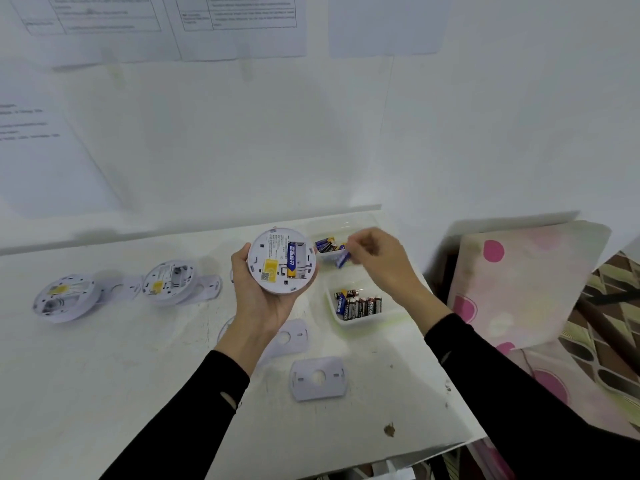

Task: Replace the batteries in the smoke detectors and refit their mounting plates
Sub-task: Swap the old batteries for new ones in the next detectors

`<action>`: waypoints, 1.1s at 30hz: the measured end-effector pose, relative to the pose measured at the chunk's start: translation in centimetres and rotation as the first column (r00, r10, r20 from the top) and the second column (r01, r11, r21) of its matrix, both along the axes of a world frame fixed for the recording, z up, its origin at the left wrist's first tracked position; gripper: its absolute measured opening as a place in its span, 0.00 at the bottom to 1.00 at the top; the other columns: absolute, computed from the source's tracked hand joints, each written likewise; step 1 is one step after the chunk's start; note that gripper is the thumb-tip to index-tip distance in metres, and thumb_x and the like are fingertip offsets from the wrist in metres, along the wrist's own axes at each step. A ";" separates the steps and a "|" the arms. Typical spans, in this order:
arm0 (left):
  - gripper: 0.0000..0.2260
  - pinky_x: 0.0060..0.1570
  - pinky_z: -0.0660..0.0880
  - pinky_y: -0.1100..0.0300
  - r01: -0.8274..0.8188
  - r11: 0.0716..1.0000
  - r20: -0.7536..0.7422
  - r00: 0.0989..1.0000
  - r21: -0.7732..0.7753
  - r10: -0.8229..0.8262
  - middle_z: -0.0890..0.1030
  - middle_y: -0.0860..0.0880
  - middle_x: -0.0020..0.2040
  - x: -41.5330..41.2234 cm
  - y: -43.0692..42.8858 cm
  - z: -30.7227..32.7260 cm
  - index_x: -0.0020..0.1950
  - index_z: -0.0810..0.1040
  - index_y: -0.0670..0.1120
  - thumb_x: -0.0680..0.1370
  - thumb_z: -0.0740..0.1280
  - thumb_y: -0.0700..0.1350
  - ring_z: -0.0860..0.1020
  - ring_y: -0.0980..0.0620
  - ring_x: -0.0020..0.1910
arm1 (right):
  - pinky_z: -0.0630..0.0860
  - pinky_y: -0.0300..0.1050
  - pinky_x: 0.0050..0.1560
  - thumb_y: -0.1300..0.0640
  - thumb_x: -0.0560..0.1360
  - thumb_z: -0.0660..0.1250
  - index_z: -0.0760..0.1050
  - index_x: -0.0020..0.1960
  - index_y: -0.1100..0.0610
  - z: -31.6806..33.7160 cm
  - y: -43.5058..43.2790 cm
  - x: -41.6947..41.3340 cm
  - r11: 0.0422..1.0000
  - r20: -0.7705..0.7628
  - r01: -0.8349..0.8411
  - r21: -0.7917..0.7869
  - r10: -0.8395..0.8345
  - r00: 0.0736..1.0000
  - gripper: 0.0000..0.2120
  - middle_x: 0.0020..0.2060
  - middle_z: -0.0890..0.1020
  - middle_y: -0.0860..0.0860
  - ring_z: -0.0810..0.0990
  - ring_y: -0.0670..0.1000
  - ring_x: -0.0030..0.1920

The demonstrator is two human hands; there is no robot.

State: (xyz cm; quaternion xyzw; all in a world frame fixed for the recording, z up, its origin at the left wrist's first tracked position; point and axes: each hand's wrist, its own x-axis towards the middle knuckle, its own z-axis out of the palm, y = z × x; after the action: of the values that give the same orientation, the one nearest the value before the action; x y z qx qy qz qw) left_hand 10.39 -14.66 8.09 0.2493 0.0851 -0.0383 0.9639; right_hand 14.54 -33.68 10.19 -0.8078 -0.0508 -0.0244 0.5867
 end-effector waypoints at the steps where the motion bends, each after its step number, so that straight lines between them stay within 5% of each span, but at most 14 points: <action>1: 0.20 0.54 0.77 0.42 0.000 1.000 0.002 1.000 -0.005 0.000 0.80 0.39 0.61 0.0 0.0 0.0 0.61 0.80 0.47 0.79 0.57 0.56 0.74 0.35 0.66 | 0.76 0.40 0.45 0.58 0.75 0.70 0.78 0.44 0.53 -0.9 -0.3 0.0 0.987 -0.080 -0.065 -0.144 0.054 0.995 0.02 0.38 0.82 0.48 0.80 0.48 0.40; 4: 0.20 0.54 0.77 0.42 0.007 1.000 -0.009 1.000 0.003 -0.007 0.80 0.39 0.61 0.0 0.0 0.2 0.62 0.79 0.47 0.79 0.57 0.56 0.72 0.35 0.69 | 0.70 0.31 0.37 0.58 0.74 0.71 0.78 0.49 0.56 -3.6 -0.6 -0.5 0.910 -0.247 -0.199 -0.363 0.112 0.962 0.05 0.41 0.82 0.49 0.78 0.43 0.39; 8: 0.21 0.54 0.77 0.43 0.013 1.000 -0.008 1.000 0.001 -0.012 0.80 0.39 0.61 0.0 -0.1 0.6 0.64 0.78 0.47 0.79 0.57 0.56 0.73 0.35 0.69 | 0.69 0.30 0.35 0.58 0.73 0.72 0.78 0.42 0.57 -4.9 -0.2 -0.7 0.879 -0.229 -0.199 -0.432 0.106 0.967 0.04 0.39 0.81 0.50 0.78 0.47 0.40; 12: 0.20 0.52 0.77 0.43 0.019 1.000 -0.006 1.000 -0.007 -0.019 0.80 0.39 0.60 -0.1 -0.1 0.7 0.59 0.81 0.46 0.79 0.57 0.56 0.74 0.35 0.65 | 0.71 0.34 0.40 0.59 0.77 0.67 0.79 0.46 0.58 -2.9 0.5 -1.1 0.949 0.037 -0.027 -0.313 0.041 0.998 0.03 0.38 0.81 0.47 0.77 0.41 0.36; 14: 0.20 0.51 0.78 0.43 0.016 1.000 -0.012 1.000 0.006 -0.016 0.80 0.39 0.60 -0.1 -0.2 0.7 0.58 0.81 0.46 0.79 0.57 0.56 0.76 0.36 0.63 | 0.74 0.31 0.46 0.62 0.77 0.67 0.80 0.52 0.57 -1.0 1.4 -1.8 0.984 0.283 -0.021 -0.174 0.070 0.957 0.06 0.43 0.82 0.45 0.79 0.40 0.42; 16: 0.20 0.50 0.79 0.46 0.013 0.999 -0.023 1.000 0.053 -0.012 0.81 0.40 0.58 -0.1 -0.4 0.7 0.59 0.81 0.46 0.80 0.56 0.57 0.78 0.39 0.58 | 0.73 0.33 0.58 0.63 0.76 0.67 0.77 0.61 0.58 0.4 2.4 -2.6 0.969 0.418 -0.117 -0.215 0.200 0.886 0.14 0.55 0.81 0.48 0.78 0.42 0.55; 21: 0.22 0.44 0.82 0.52 0.046 0.991 -0.020 0.999 0.124 -0.044 0.84 0.43 0.51 -0.4 -0.8 1.1 0.61 0.79 0.44 0.80 0.54 0.57 0.83 0.46 0.48 | 0.65 0.40 0.69 0.61 0.74 0.67 0.64 0.70 0.57 1.1 3.6 -3.1 0.848 0.307 -0.307 -0.433 0.459 0.834 0.26 0.66 0.71 0.49 0.67 0.47 0.70; 26: 0.21 0.44 0.81 0.54 0.060 0.985 -0.006 0.998 0.159 -0.060 0.84 0.44 0.50 -0.5 -0.6 0.9 0.59 0.80 0.45 0.81 0.55 0.57 0.83 0.48 0.47 | 0.67 0.44 0.65 0.60 0.71 0.69 0.64 0.68 0.57 1.8 3.4 -2.6 0.787 0.241 -0.341 -0.514 0.513 0.824 0.27 0.66 0.69 0.50 0.66 0.50 0.66; 33: 0.24 0.42 0.82 0.58 0.038 0.981 0.025 0.999 0.192 -0.044 0.84 0.46 0.46 -0.3 -1.2 0.6 0.47 0.87 0.47 0.82 0.54 0.55 0.83 0.50 0.43 | 0.61 0.36 0.48 0.63 0.63 0.68 0.67 0.58 0.60 1.6 4.3 -2.3 0.765 0.399 -0.175 -0.620 0.500 0.769 0.24 0.53 0.71 0.53 0.64 0.51 0.49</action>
State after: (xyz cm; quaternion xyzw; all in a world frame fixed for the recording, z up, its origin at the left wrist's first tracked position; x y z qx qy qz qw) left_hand 10.11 -15.88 8.73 0.3432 0.0692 -0.0461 0.9356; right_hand 12.22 -29.42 11.78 -0.8753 -0.3708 -0.1254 0.2840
